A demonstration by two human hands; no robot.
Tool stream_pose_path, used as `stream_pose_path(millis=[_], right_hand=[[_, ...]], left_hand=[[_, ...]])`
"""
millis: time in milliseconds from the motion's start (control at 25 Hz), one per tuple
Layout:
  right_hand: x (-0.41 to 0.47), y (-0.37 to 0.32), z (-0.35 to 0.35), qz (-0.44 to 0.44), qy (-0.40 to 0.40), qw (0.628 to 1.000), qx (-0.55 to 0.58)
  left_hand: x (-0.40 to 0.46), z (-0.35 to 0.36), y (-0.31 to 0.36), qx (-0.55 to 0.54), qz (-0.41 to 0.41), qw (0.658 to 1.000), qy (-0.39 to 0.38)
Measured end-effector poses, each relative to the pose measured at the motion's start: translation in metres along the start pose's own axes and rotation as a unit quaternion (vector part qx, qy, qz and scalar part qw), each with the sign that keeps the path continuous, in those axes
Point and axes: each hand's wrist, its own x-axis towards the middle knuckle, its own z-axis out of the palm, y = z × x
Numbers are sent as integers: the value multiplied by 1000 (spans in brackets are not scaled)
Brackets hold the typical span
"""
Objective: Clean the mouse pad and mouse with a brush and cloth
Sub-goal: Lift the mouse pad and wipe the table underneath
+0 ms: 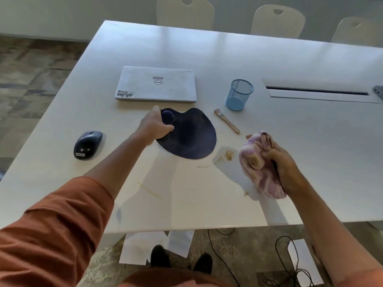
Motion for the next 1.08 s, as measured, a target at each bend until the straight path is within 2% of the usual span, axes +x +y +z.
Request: stream_pose_path(millis=[120, 320, 400, 520, 640, 760, 800, 880, 1080], right_hand=[[15, -22, 11, 60, 23, 992, 108], [49, -47, 66, 39, -31, 993, 108], [65, -51, 104, -6, -96, 994, 52], [78, -43, 175, -48, -193, 975, -98], [96, -30, 255, -75, -272, 925, -256], [120, -4, 314, -156, -304, 818, -463], [122, 6, 325, -157, -317, 800, -484], [113, 24, 331, -159, -325, 791, -493], [80, 42, 303, -207, -405, 759, -466]], left_hand=[[-5, -22, -1, -40, 9, 999, 22], [-21, -86, 4, -72, 53, 988, 125], [-26, -114, 5, -94, 65, 978, 174], [-31, -151, 6, -112, 51, 958, 259], [-35, -182, 1, -143, 51, 942, 299], [-42, -198, -7, -164, 48, 939, 300], [-45, -201, -10, -166, 46, 939, 296], [-50, -204, -16, -170, 49, 940, 291], [-53, -195, -26, -201, 52, 936, 286]])
